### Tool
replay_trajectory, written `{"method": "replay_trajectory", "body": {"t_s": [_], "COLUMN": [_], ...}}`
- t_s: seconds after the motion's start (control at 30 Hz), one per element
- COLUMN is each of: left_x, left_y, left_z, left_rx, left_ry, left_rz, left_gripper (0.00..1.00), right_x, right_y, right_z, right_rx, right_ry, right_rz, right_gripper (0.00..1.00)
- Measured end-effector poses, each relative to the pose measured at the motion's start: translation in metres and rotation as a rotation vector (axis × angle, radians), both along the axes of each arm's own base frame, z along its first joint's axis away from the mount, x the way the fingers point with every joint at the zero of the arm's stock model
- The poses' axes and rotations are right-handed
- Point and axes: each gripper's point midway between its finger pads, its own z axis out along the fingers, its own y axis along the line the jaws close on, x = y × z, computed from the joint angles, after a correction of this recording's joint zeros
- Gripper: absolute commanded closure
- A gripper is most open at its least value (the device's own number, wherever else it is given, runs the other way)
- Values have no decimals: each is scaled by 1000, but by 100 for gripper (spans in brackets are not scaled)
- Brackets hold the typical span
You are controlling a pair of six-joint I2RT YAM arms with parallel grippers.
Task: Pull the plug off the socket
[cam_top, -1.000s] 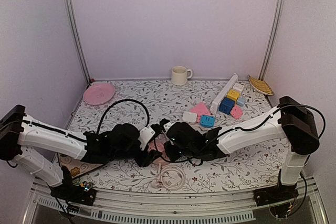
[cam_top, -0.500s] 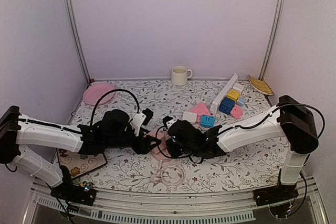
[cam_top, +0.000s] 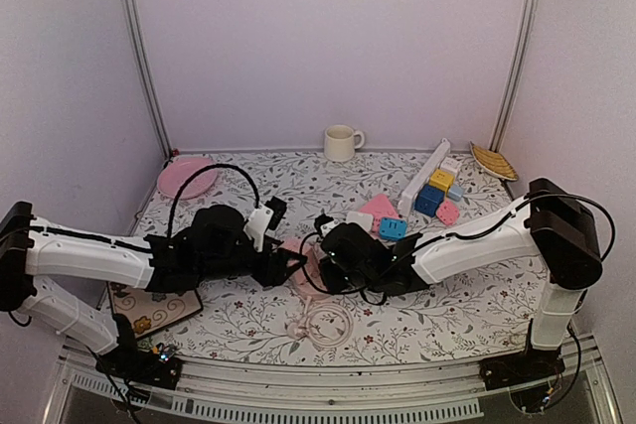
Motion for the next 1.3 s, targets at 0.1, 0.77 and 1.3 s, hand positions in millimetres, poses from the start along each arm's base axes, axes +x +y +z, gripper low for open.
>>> {"method": "replay_trajectory", "body": {"t_s": [0.1,0.77,1.3], "left_x": [24,163,119], "left_y": [19,115,109], "left_z": [8,-46,13], "left_rx": [-33,-64,-143], "left_ry": [8,257,149], "left_rz": [119,523,449], "left_gripper": [60,8,11], "right_x": [0,-8,-7], "right_y": [-2,-27,-32], "right_z": [1,6,28], "right_rx": [-3,-48,-8], "right_ry": [1,30,7], "right_rz": [-2,-33,-61], "right_gripper": [98,98,98]}}
